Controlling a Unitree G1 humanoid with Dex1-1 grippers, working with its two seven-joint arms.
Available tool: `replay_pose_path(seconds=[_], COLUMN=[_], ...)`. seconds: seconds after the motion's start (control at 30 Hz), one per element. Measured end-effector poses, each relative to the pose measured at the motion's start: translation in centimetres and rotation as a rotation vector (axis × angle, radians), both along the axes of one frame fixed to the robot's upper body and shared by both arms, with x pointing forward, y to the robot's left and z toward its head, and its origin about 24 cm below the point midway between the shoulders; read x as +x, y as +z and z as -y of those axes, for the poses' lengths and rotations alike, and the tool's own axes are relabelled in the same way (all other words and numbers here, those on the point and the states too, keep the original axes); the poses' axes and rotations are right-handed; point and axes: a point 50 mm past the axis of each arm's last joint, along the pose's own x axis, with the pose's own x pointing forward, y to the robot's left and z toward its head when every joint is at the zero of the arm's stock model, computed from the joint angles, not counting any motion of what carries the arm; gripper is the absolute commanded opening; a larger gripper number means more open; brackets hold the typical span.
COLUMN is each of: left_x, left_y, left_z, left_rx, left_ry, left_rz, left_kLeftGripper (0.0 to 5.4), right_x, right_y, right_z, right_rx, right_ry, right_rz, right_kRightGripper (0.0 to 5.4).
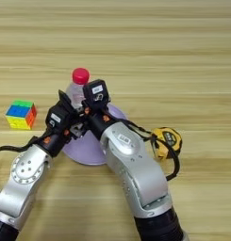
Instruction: Move the objects on the table
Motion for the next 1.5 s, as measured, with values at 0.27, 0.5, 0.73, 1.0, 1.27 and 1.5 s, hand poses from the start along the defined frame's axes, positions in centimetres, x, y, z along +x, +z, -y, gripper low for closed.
replay_pose_path(seconds=[0.27, 0.5, 0.73, 1.0, 1.27, 1.5], left_x=[0.0, 0.0, -0.1, 0.0, 0.9, 1.2], left_y=[0.0, 0.0, 0.1, 0.2, 0.0, -0.1], left_z=[-0.1, -0.2, -0.4, -0.7, -3.7, -5.3], left_rx=[-0.007, -0.008, -0.008, -0.005, 0.025, 0.023], left_ry=[0.003, 0.005, 0.008, 0.010, 0.129, 0.187], left_rz=[0.003, 0.006, 0.013, 0.022, -0.002, -0.017], left_kLeftGripper=[3.25, 3.16, 3.16, 3.15, 3.12, 3.11], right_x=[0.1, 0.2, 0.2, 0.2, -0.1, 0.2], right_y=[0.1, 0.1, 0.2, 0.3, 1.9, 2.2], right_z=[0.2, 0.4, 0.5, 0.6, 1.2, 2.1], right_rx=[-0.012, -0.016, -0.019, -0.012, 0.061, 0.075], right_ry=[-0.018, -0.031, -0.040, -0.037, -0.010, -0.045], right_rz=[0.021, 0.024, 0.043, 0.048, 0.114, 0.127], right_kRightGripper=[4.31, 4.84, 5.38, 5.40, 5.40, 5.40])
